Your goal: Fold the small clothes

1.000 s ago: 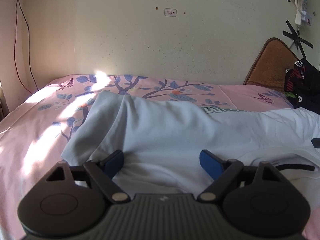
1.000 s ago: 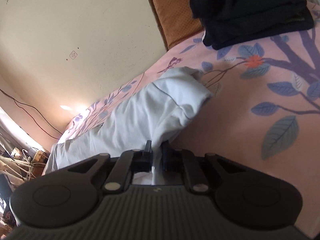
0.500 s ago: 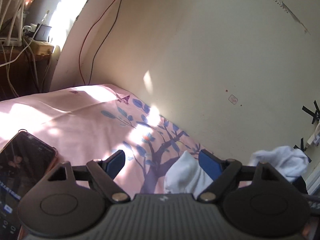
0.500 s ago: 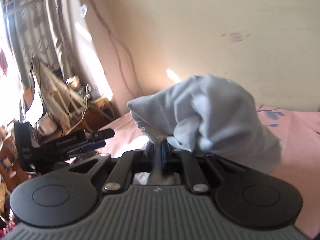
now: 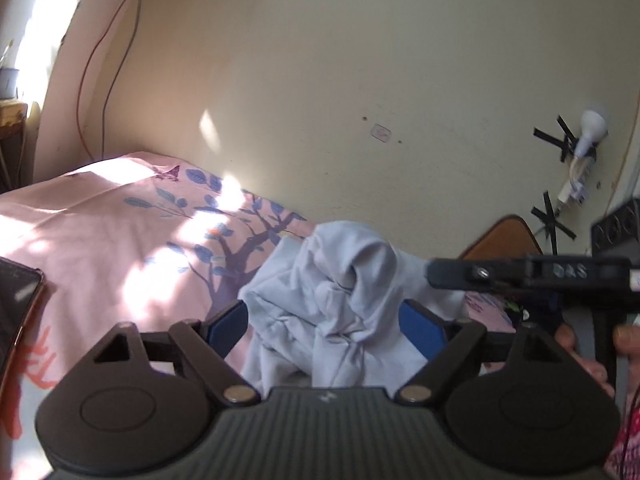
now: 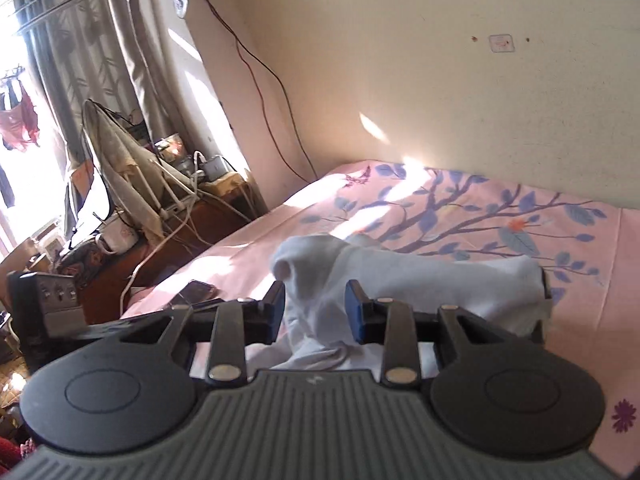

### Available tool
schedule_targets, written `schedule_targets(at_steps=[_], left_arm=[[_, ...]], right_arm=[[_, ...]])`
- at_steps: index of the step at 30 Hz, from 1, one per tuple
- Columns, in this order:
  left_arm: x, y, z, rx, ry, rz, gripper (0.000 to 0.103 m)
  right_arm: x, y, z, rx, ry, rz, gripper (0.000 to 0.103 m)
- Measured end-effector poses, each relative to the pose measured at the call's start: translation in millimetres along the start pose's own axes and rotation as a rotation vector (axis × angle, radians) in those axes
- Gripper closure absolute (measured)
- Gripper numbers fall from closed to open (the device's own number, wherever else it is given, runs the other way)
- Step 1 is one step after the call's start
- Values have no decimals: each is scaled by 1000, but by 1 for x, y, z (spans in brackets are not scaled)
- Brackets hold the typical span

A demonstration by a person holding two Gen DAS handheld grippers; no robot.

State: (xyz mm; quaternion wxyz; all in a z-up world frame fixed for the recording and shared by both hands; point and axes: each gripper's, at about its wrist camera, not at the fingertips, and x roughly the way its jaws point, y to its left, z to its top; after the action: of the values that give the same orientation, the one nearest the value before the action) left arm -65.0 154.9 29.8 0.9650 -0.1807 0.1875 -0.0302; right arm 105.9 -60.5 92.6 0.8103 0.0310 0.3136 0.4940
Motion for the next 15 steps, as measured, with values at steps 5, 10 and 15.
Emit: schedule_targets(at_steps=[5, 10, 15], left_arm=[[24, -15, -13, 66, 93, 51, 48], [51, 5, -16, 3, 198, 140, 63], [47, 2, -17, 32, 188, 145, 59]], right_arm=[[68, -28, 16, 31, 109, -82, 67], [124, -70, 15, 150, 144, -116, 66], [107, -77, 9, 204, 90, -79, 65]])
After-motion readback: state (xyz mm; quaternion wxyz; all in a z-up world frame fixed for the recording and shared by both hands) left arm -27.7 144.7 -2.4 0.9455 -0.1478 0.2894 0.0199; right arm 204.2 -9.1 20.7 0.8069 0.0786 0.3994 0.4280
